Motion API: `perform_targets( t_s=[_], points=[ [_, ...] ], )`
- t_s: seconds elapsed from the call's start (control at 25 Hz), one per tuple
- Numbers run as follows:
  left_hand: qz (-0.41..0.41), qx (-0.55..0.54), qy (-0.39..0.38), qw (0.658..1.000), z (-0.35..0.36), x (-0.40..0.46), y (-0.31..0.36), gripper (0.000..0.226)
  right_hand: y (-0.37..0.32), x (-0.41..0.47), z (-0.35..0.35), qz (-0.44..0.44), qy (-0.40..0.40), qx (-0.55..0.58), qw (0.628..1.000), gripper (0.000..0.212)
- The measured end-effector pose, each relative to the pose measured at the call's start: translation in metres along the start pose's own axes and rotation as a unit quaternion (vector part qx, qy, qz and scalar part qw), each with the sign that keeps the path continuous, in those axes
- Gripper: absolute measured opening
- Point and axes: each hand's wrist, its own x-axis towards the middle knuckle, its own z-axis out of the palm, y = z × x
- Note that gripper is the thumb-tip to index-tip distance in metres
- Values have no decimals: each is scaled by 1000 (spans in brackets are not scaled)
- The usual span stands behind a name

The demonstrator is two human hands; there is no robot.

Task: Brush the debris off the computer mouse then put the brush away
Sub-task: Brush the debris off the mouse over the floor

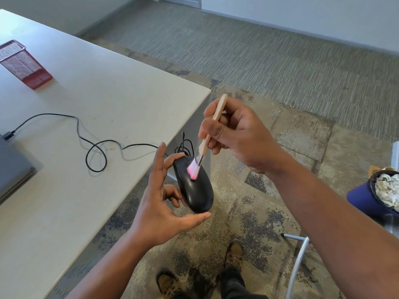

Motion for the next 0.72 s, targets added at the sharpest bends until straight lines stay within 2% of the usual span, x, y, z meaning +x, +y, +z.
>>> perform_targets(
  t_s=[0.08,0.24,0.36,0.56,0.72],
  points=[
    [0,-13,-1,1000,1,-2,0,153,3,1,1,7,-14,-19,1000,14],
    [-8,-23,-2,1000,1,-5,-1,151,8,3,2,-42,3,-64,997,15],
    [-16,-29,1,999,-1,-6,-1,151,6,2,-1,-82,14,-42,996,15],
    [-12,-48,3,999,-2,-4,0,152,1,-2,-4,-22,-89,-5,996,10],
    [-20,-64,-2,998,-1,-7,-1,152,11,2,1,-28,-46,-5,999,11]
  ],
)
